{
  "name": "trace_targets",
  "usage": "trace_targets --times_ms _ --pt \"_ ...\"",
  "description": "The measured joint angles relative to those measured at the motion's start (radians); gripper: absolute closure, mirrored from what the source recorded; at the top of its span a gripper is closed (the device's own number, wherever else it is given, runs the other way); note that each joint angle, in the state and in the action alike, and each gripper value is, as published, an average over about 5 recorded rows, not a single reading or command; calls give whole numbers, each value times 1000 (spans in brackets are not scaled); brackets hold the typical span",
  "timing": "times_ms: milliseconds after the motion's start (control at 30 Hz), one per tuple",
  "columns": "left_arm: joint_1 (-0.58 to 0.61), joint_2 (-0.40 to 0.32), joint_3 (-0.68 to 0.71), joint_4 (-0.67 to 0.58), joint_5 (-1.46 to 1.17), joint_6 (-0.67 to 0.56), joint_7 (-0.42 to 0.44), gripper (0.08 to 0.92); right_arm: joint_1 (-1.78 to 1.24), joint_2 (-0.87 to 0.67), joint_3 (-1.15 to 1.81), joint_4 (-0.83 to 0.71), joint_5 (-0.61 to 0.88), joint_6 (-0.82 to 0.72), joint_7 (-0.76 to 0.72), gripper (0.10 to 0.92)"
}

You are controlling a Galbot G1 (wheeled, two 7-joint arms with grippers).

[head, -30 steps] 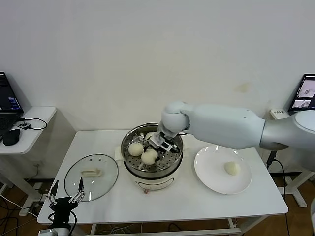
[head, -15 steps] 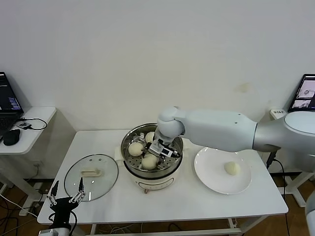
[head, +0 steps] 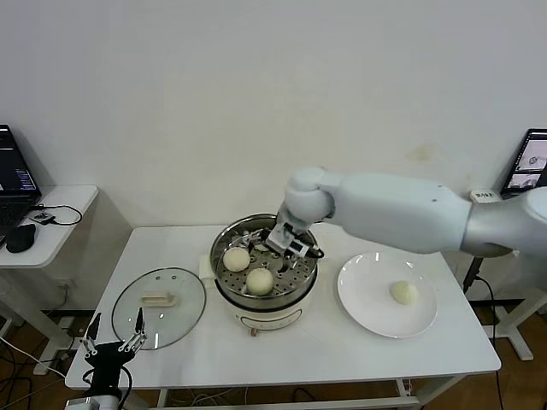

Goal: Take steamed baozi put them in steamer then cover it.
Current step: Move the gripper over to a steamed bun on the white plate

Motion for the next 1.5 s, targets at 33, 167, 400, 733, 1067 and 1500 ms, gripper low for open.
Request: trace_targets --times_ms 33,167,400,733,1067,1500 --pt "-1 1 1 0 0 0 0 177 2 -18 8 7 11 -20 -4 203" --pt "-5 7 9 2 1 0 0 177 1 -102 42 38 46 -107 -22 203" --pt "-12 21 21 2 1 1 0 177 -34 -280 96 84 58 -232 -41 203" --pt "-15 32 31 7 1 2 1 177 -196 -491 217 69 -31 -290 -53 203" --pt "-11 39 24 7 3 10 1 177 -437 -553 387 -22 -153 -285 -55 203" --pt "6 38 5 4 5 13 2 177 -622 -489 534 -172 -272 -251 -51 203"
